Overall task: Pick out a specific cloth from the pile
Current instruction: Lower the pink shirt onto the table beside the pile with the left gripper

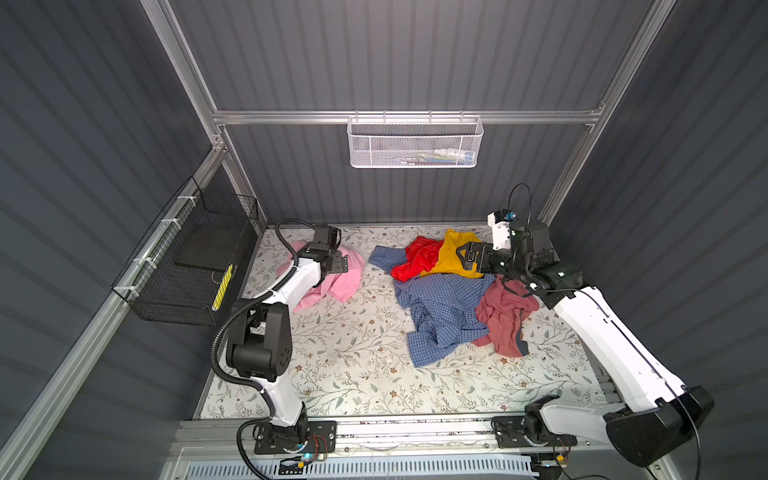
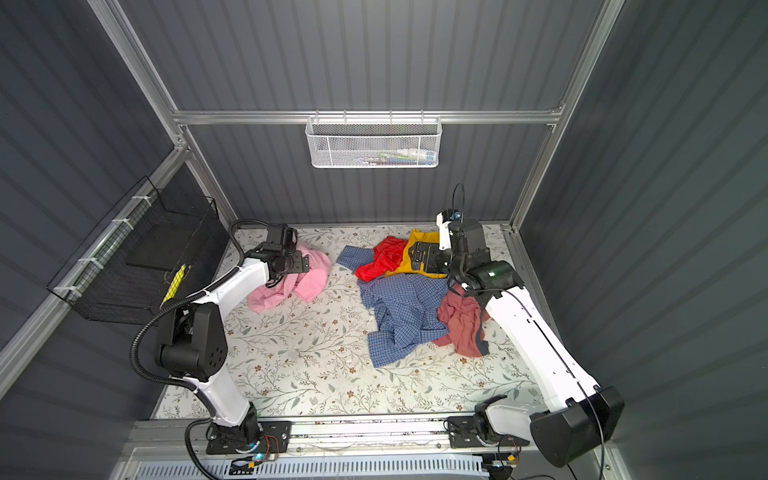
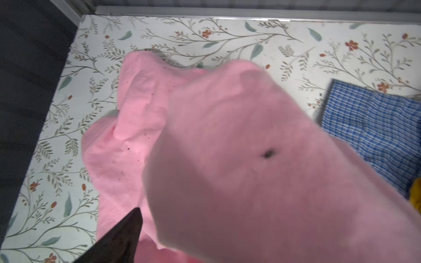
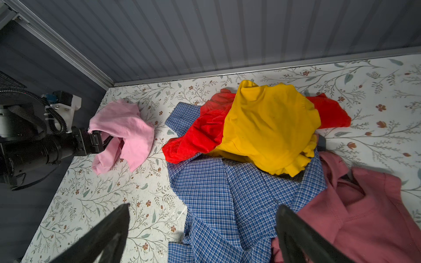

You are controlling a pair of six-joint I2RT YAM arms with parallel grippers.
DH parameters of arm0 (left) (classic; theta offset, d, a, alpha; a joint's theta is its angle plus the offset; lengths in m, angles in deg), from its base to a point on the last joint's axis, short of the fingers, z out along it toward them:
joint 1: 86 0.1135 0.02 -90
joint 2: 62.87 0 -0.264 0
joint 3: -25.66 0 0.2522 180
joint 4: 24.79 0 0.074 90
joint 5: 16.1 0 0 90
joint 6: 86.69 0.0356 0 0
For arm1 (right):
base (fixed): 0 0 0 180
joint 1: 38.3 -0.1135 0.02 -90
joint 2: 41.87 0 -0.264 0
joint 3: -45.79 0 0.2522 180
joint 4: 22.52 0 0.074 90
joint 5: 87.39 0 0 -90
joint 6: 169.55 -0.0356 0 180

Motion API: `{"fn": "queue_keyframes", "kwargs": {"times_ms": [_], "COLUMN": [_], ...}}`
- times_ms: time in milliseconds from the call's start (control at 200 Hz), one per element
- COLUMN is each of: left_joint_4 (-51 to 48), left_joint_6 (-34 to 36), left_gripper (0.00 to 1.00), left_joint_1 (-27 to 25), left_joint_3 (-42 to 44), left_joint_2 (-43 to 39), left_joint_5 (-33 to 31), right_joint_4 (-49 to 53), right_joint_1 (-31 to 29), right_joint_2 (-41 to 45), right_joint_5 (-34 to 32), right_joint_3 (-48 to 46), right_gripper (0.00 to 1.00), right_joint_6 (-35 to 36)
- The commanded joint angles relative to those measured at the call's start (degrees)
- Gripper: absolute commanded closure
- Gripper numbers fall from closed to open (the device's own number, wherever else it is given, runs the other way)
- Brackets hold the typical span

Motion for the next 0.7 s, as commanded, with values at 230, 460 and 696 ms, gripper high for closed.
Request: {"fn": "queue_keyframes", "kwargs": {"times_ms": [230, 460, 696], "left_joint_4": [-9.5, -9.0, -6.6], "left_joint_6": [-5.7, -6.6, -3.4], "left_gripper": [0.06, 0.00, 0.00], "left_joint_1": [-1.3, -1.4, -1.8], "left_joint_3": [-7.9, -5.0, -7.5], "left_joint_2": [10.5, 10.2, 13.1], "left_joint_5": [4.6, 3.8, 6.2], "right_joint_4": [1.8, 2.8, 2.4], "right_joint_1": [0.2, 0.6, 1.2], "right_joint_2": [-0.3, 0.4, -0.8], "right_joint_5": [0.1, -0.4, 0.8], "right_joint_3": [0.9, 0.3, 1.2], "right_gripper": [0.01, 0.01, 0.01], "right_joint_6": [0.5, 0.7, 0.9]}}
